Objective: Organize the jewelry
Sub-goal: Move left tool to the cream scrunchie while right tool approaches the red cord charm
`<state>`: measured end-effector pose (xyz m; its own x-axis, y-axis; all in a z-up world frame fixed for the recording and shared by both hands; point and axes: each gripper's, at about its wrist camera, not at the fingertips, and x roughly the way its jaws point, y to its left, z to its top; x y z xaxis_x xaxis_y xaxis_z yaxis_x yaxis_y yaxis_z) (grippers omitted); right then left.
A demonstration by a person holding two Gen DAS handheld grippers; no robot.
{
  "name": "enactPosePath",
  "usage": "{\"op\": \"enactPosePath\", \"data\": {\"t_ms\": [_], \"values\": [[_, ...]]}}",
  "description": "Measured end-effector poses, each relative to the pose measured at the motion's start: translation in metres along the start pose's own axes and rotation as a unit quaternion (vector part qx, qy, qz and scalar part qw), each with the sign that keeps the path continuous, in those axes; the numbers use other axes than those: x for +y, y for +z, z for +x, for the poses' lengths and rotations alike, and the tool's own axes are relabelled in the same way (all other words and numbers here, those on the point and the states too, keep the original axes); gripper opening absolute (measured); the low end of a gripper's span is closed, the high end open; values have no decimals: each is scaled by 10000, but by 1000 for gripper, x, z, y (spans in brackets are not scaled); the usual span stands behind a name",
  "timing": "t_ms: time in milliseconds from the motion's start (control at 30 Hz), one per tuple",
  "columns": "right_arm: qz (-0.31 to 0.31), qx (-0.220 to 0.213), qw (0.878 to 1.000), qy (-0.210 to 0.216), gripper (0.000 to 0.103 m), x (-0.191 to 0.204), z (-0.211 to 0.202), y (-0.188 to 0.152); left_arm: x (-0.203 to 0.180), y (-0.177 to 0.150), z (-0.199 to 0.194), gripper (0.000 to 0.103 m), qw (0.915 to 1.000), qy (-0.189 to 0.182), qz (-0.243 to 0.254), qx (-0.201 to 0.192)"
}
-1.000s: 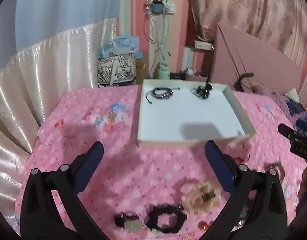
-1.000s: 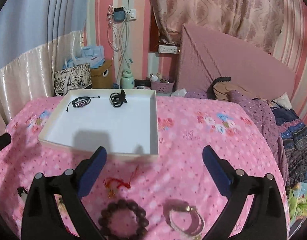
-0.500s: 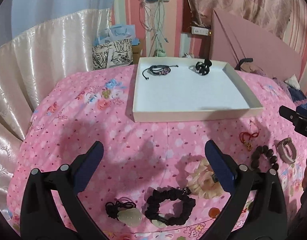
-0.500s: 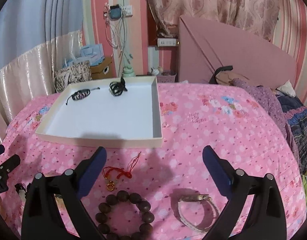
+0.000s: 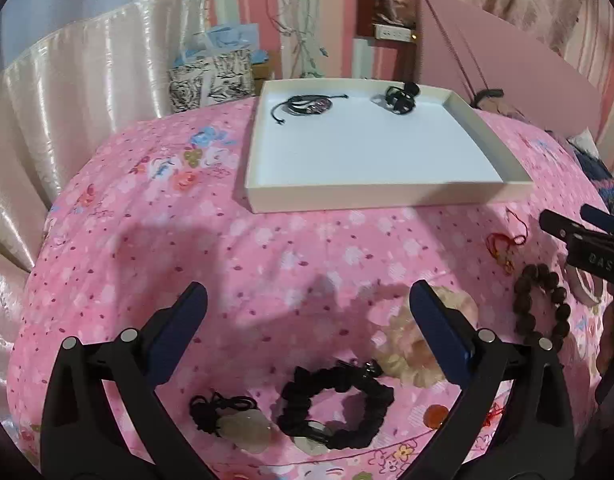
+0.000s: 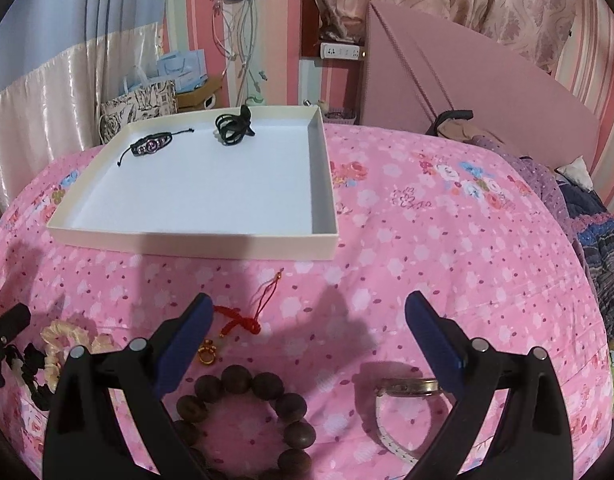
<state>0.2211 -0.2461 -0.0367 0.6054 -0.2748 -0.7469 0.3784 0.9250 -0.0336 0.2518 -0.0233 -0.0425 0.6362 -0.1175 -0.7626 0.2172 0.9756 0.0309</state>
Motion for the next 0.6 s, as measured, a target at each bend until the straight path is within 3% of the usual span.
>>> {"op": "enactPosePath", "data": {"t_ms": [233,367,433,600], "values": [[39,82,9999,143,96,-1,6,-1,-12,-4,0,100,9995,-189,234,63],[96,141,9993,344,93,0,9,-2,-17,-6,-3,95,9988,-386,297,78],[44,226,9988,421,78,4,12,-3,-21,-7,-2,90,9983,-445,360,96],[-43,400,9979,515,62,10,23,-5,-29,-10,4,81,9973,-478,500,226]]}}
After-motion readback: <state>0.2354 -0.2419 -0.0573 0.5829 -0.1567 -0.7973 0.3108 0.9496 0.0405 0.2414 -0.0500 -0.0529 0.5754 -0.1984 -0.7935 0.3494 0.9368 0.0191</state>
